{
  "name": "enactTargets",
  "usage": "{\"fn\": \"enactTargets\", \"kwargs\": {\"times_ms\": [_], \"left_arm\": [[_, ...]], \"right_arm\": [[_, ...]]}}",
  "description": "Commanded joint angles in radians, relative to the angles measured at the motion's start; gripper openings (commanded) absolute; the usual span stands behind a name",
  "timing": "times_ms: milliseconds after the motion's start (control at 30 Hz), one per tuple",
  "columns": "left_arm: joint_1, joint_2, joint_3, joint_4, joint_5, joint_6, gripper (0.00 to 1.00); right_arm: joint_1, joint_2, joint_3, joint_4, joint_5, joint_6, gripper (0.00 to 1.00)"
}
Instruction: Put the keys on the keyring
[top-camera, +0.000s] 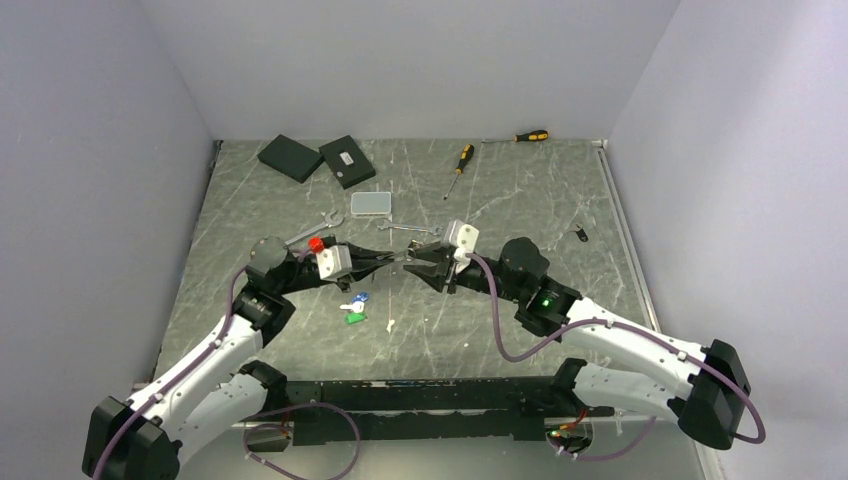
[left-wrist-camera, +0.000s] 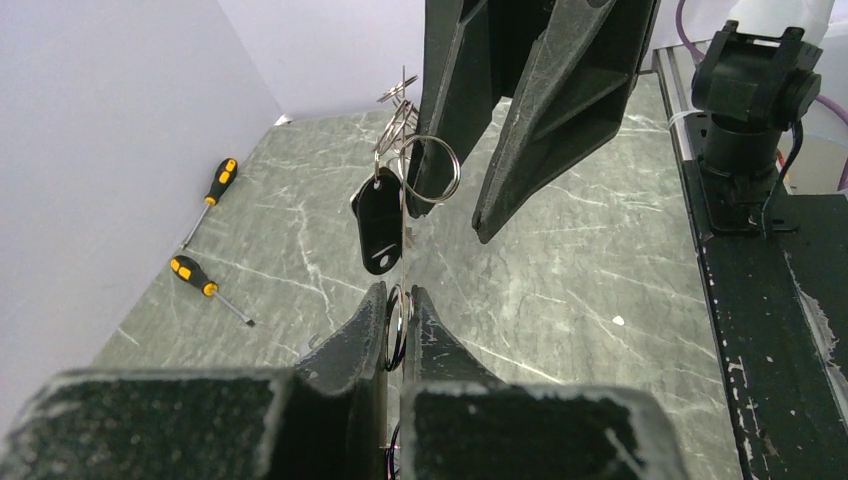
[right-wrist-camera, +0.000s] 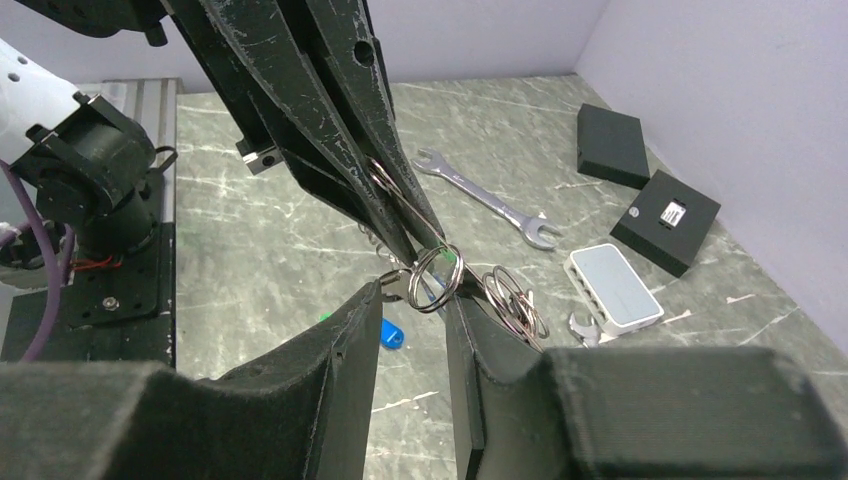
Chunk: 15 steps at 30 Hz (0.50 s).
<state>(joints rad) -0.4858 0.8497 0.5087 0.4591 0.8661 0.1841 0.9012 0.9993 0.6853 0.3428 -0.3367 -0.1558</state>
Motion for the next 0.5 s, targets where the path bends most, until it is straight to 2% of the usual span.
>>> {"fn": "enactTargets", "kwargs": {"times_ms": [0,467], "left_arm": [[-0.032,-0.026,0.022,-0.032,0.085,0.040,0.00],[-0.048,-0.037,0.034,-0.106,0.070,0.104,0.00]], "right_arm": [[-0.012,-0.001,0.071,0.084,0.108,-0.002,0.34],[-0.011,0.027,0.104,0.061,0.141,0.012,0.30]]}}
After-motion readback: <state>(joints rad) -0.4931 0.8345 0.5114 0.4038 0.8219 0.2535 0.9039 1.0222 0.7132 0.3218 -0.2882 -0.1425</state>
